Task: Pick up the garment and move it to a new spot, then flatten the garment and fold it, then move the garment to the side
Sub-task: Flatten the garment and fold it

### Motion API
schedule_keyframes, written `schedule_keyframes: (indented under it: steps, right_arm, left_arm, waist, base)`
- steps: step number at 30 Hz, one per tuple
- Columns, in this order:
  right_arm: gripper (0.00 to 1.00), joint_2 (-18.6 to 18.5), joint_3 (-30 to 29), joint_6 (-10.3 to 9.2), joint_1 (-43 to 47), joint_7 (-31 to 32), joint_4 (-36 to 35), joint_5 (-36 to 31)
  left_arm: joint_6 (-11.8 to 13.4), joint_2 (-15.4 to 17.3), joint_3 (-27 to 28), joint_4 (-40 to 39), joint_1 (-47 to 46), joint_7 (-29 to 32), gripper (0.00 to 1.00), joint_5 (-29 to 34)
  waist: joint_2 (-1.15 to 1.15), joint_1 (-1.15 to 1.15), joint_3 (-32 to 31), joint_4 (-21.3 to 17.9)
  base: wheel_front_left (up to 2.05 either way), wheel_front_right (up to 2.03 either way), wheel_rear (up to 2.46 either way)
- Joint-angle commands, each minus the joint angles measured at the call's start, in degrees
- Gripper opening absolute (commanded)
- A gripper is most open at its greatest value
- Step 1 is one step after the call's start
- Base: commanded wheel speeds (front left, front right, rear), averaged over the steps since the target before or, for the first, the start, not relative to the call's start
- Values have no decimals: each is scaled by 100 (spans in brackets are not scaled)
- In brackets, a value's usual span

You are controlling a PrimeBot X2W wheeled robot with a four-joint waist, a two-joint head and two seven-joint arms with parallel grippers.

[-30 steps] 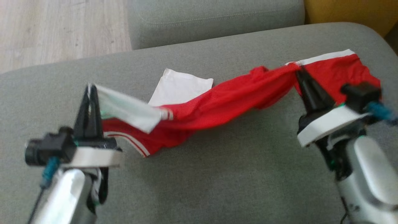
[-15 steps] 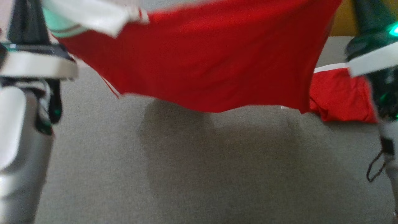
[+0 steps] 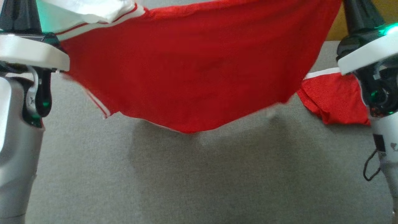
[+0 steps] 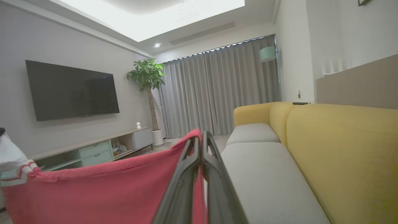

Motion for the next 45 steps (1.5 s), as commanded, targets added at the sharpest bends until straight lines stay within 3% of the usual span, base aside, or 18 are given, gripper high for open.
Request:
schedule_keyframes:
  steps: [1,11,14,18,21,24,31,36,40,45]
  right_arm:
    - [0,-83,64,40,-99,49,-282,48]
    - [0,-329,-244,40,-49,789,-706,-261]
    - [0,-211,-254,40,-474,1086,-529,-246]
    - [0,-232,-45,40,-1613,1194,97,-478]
    - [0,-57,-44,40,-2677,848,880,-626]
    - [0,178,-125,40,-3653,104,1762,-933]
    - [0,484,-224,40,-4930,-1639,3403,-1535]
    - [0,504,11,40,-4893,-1992,3966,-1433]
    - [0,414,240,40,-4475,-2040,4353,-1197]
    - [0,330,746,40,-3852,-1862,4714,-949]
  left_arm:
    - [-52,316,201,-286,-268,128,0,-61]
    - [-216,783,53,-1210,-213,1160,0,-210]
    - [-454,947,-34,-979,-647,1338,0,-173]
    - [-682,833,-122,-87,-1727,1292,0,-93]
    - [-812,665,-267,782,-2839,1020,0,202]
    - [-890,431,-347,1715,-3903,679,0,393]
    - [-787,1,-294,3241,-5436,-634,0,637]
    - [-1071,-303,-334,3928,-5492,-1345,0,483]
    - [-1283,-455,-632,4341,-5008,-1532,0,466]
    - [-1369,-582,-985,4530,-4246,-1636,0,421]
  waist:
    - [0,0,4,14]
    - [0,0,563,109]
    - [0,0,1037,108]
    - [0,0,1767,115]
    - [0,0,2265,143]
    - [0,0,2604,175]
    - [0,0,2791,313]
    - [0,0,2757,462]
    - [0,0,2691,581]
    - [0,0,2554,724]
  base:
    - [0,0,0]
    - [0,0,0]
    - [0,0,0]
    - [0,0,0]
    - [0,0,0]
    - [0,0,0]
    - [0,0,0]
    - [0,0,0]
    - [0,0,0]
    - [0,0,0]
